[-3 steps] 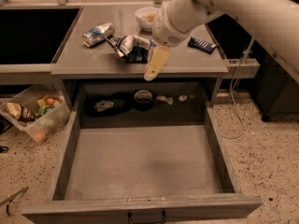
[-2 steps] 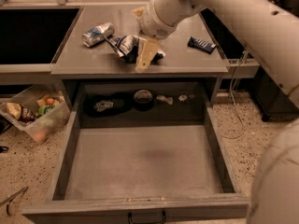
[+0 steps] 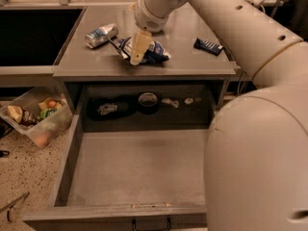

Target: Place blue chip bag into middle drawer

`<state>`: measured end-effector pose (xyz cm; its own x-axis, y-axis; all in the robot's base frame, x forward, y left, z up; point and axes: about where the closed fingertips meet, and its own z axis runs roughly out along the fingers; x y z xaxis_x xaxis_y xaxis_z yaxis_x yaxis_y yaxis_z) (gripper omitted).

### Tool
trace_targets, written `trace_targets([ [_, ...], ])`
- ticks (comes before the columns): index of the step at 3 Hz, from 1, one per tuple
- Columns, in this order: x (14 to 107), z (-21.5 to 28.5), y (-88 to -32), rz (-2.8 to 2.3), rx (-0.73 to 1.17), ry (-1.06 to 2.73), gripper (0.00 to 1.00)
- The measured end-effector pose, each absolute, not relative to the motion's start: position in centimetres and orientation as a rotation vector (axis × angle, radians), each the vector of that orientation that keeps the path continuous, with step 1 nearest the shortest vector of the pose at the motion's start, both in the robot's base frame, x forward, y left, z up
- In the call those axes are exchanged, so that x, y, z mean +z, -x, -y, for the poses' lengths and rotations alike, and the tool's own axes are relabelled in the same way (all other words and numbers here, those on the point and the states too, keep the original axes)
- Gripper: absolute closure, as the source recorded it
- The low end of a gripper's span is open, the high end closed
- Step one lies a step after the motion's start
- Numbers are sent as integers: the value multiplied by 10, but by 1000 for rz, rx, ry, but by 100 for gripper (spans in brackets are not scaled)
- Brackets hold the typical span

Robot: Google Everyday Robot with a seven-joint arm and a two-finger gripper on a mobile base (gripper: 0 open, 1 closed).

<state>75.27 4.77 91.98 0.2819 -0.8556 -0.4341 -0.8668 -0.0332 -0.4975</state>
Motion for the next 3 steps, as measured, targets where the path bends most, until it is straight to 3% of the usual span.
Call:
trace_targets([
  [2, 897, -32, -786, -1702, 20, 1752, 0],
  [3, 879, -21, -786, -1728, 109, 1739, 0],
])
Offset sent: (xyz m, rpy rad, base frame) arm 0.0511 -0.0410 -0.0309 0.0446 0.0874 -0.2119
